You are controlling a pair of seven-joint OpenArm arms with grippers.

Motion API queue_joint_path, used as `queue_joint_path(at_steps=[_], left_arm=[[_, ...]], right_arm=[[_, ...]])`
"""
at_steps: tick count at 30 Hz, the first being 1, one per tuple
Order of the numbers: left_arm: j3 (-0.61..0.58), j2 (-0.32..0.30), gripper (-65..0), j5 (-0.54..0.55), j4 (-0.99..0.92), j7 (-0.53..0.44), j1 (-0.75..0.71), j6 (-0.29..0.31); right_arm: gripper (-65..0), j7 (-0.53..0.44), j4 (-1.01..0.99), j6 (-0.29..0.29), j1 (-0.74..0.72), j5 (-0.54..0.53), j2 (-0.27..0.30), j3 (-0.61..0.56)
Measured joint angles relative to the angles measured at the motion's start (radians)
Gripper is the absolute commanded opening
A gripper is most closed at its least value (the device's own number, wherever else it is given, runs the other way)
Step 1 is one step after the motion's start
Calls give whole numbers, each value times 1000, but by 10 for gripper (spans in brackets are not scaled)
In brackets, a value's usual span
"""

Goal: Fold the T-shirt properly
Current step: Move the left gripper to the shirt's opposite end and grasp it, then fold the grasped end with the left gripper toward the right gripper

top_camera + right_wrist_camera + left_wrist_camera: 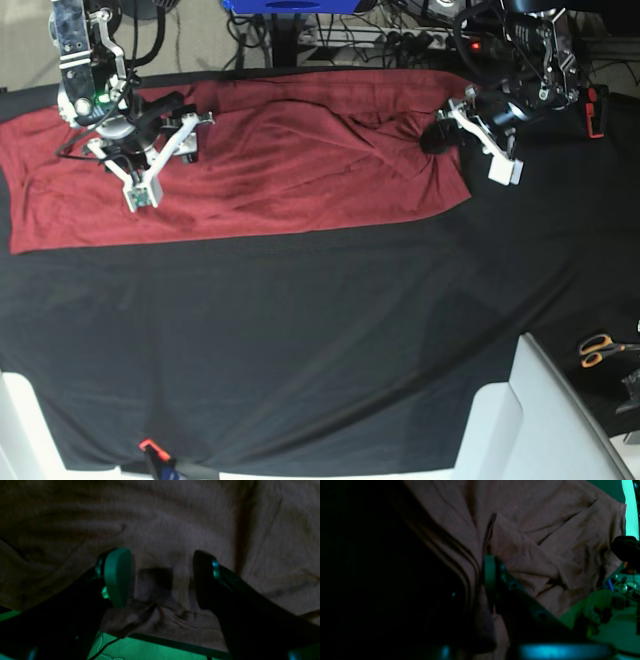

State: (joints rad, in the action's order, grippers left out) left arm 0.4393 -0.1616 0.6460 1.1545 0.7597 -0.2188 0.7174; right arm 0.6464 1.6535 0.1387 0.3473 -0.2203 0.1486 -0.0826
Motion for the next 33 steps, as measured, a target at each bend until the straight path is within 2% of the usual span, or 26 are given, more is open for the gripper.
queue_joint_path(at_steps=[6, 8, 12, 15, 19, 21, 24, 28, 33], left_arm=[[-6, -81, -650, -41, -3, 46, 67, -3], [42, -113, -650, -45, -3, 46, 71, -13], [82, -193, -650, -92, 63, 49, 28, -32], [87, -209, -650, -129, 164, 46, -24, -30], [74, -190, -650, -229, 343, 53, -109, -25], [74, -156, -650, -273, 427, 60, -131, -29], [0, -113, -650, -315, 551, 66, -148, -25], [-137, -68, -650, -369, 631, 128, -141, -24], [-289, -29, -650, -377, 657, 159, -100, -125]], right_arm=[[-279, -1, 0, 0, -1, -1, 0, 0], [-279, 0, 0, 0, 0, 0, 0, 0], [-279, -1, 1, 0, 9, -2, -2, 0], [-279, 0, 1, 0, 13, -1, -1, 0], [-279, -1, 1, 0, 10, -1, -2, 0], [-279, 0, 1, 0, 8, -3, -3, 0], [-279, 0, 2, 0, 8, -4, -3, 0], [-279, -1, 1, 0, 11, -5, -3, 0], [-279, -1, 2, 0, 20, -4, -3, 2]])
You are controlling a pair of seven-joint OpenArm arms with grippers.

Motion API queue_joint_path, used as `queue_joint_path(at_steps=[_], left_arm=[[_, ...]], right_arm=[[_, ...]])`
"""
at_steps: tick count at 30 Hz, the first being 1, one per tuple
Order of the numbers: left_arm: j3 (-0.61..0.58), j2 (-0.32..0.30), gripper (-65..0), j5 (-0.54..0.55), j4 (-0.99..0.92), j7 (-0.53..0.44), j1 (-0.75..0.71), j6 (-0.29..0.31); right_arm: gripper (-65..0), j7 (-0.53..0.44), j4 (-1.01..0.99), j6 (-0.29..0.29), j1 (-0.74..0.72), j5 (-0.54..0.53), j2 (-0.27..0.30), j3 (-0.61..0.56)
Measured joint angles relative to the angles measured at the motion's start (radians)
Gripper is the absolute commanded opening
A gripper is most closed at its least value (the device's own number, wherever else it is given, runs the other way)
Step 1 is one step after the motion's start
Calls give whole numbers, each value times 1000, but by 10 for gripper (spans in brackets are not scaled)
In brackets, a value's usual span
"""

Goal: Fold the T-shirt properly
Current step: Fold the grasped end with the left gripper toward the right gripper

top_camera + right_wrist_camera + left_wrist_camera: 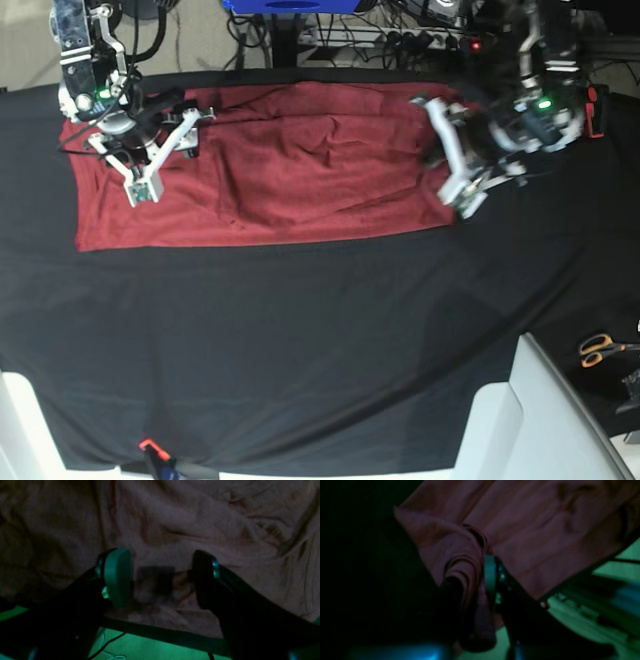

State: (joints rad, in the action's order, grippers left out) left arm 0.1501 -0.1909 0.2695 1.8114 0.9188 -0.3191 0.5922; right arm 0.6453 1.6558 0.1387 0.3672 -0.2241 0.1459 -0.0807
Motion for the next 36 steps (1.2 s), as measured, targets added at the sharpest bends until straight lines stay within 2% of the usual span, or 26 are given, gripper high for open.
queue_joint_path(at_steps=[6, 11, 21, 32, 36], left_arm=[[-106, 43, -650, 6, 1, 11, 32, -95], [-179, 89, -650, 8, 0, 6, 57, -149], [-202, 181, -650, -4, -90, 11, 121, -159], [-204, 238, -650, -6, -196, 9, 198, -159], [-247, 252, -650, -7, -243, 5, 223, -160]], right_arm=[[-279, 0, 0, 0, 5, 0, 0, 3], [-279, 1, 0, 0, 5, 0, 0, 3], [-279, 1, 0, 0, 5, 0, 0, 5], [-279, 1, 0, 0, 5, 0, 0, 5], [-279, 0, 0, 0, 5, 0, 0, 5]])
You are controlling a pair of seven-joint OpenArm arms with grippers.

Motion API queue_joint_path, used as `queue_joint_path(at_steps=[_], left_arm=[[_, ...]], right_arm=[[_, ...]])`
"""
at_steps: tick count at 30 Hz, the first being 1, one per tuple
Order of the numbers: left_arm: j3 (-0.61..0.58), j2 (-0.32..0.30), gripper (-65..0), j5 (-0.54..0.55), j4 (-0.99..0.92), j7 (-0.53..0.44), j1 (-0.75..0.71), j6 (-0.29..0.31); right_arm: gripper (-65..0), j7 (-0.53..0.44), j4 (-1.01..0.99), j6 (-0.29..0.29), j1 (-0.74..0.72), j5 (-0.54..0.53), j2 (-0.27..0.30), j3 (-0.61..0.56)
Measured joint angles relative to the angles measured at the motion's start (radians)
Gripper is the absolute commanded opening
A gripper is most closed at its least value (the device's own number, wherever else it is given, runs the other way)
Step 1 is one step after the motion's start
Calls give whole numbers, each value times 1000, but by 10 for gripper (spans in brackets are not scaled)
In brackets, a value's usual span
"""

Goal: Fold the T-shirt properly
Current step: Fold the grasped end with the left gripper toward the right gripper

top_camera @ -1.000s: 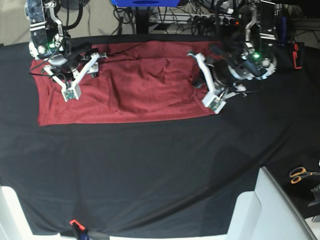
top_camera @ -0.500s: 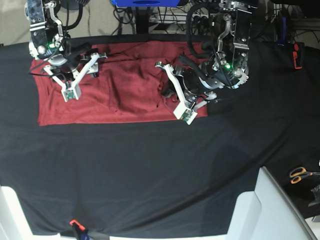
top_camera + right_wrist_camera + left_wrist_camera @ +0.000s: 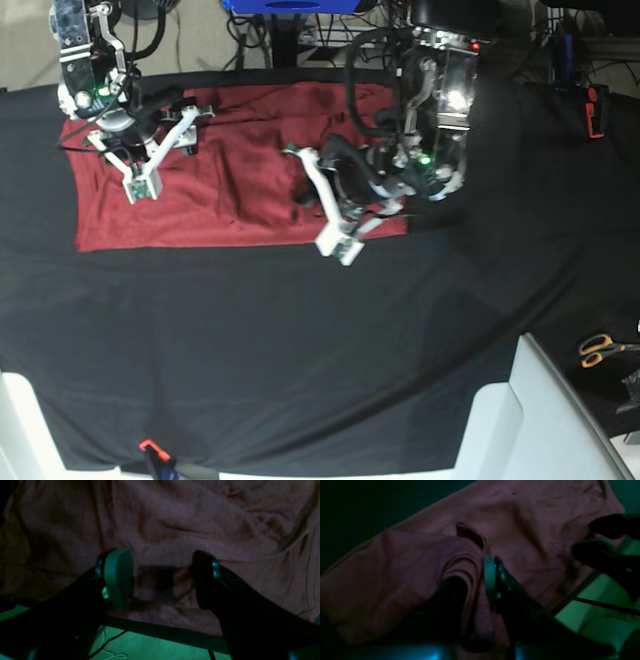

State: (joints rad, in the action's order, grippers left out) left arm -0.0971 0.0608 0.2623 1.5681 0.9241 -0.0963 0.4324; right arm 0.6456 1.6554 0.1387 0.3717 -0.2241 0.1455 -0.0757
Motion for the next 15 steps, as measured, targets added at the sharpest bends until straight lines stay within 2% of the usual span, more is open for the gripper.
queue_joint_path(at_steps=[12, 13, 15], left_arm=[[-56, 3, -650, 8, -105, -6, 60, 0], [-56, 2, -638, 7, -109, -7, 58, 0], [-56, 3, -551, 9, -109, -7, 54, 0]], right_arm=[[-279, 0, 0, 0, 0, 0, 0, 0], [-279, 0, 0, 0, 0, 0, 0, 0], [-279, 0, 0, 0, 0, 0, 0, 0]])
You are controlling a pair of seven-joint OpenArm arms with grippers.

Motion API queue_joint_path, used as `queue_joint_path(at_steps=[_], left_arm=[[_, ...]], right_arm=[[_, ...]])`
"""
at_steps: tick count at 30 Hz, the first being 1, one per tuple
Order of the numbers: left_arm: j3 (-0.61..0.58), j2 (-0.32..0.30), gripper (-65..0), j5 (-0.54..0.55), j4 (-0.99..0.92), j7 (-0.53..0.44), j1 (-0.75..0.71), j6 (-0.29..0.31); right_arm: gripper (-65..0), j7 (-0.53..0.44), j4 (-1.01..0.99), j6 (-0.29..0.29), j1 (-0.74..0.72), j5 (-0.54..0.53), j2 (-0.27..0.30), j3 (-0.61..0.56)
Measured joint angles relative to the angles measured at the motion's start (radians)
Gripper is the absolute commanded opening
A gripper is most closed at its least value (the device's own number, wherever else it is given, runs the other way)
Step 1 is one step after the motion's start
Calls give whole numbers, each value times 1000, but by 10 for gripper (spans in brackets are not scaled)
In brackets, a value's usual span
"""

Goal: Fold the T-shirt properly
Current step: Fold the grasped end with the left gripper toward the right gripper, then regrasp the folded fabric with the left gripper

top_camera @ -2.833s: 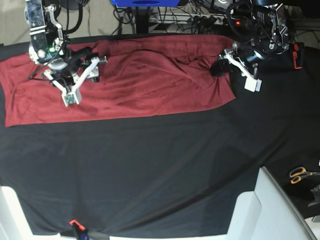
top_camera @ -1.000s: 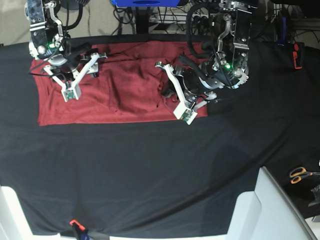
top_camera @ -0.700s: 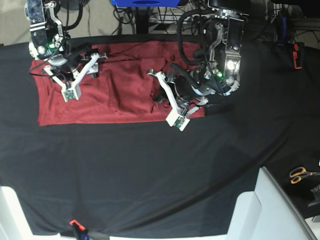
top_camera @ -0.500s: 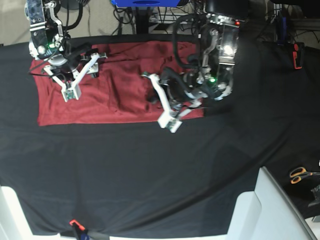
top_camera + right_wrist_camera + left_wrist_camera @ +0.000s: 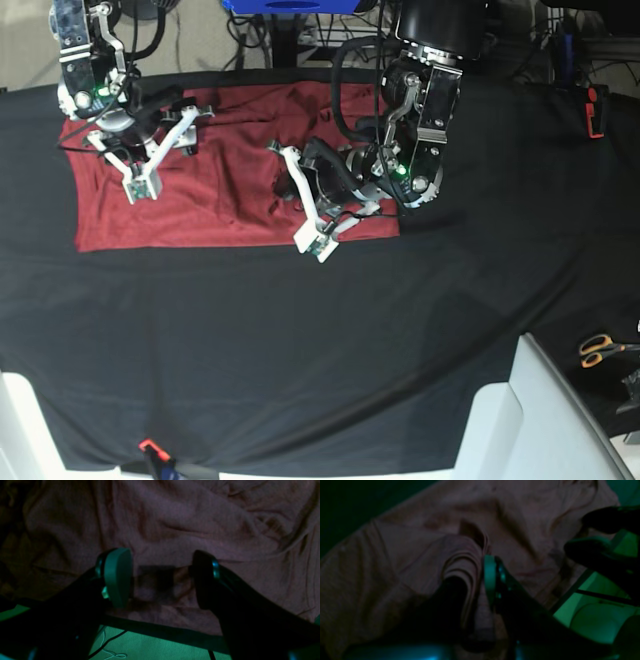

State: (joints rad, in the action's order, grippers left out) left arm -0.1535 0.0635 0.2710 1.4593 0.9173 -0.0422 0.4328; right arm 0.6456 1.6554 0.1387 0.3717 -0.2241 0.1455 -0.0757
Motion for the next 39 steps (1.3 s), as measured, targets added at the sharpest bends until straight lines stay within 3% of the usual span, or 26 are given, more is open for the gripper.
queue_joint_path(at_steps=[5, 14, 21, 25, 28, 31, 34, 39], left_arm=[[-5, 41, -446, 6, -8, 6, 40, 0], [-16, 78, -413, 8, -58, 6, 107, 0], [-74, 66, -418, 238, -152, 10, 200, 0], [-27, 2, -446, 270, -49, 4, 241, 0], [73, -104, -650, 277, 44, 73, 200, 0], [168, -199, -650, 239, 101, 163, 102, -11], [198, -236, -650, 253, 160, 167, 4, -7], [186, -233, -650, 258, 162, 93, -56, 0]], right_arm=[[-279, 0, 0, 0, -3, 0, 0, 0], [-279, 0, 0, 0, -5, 0, 0, 0], [-279, 0, 0, 0, -6, 0, 1, 4], [-281, 1, 17, 0, -2, 3, 0, 3], [-282, 0, 64, 0, 9, 9, 6, 2], [-287, -3, 78, 0, 14, 3, 3, 2], [-365, 2, 77, 3, 11, 3, 3, -3], [-587, 0, 76, 0, -9, 6, 2, -5]])
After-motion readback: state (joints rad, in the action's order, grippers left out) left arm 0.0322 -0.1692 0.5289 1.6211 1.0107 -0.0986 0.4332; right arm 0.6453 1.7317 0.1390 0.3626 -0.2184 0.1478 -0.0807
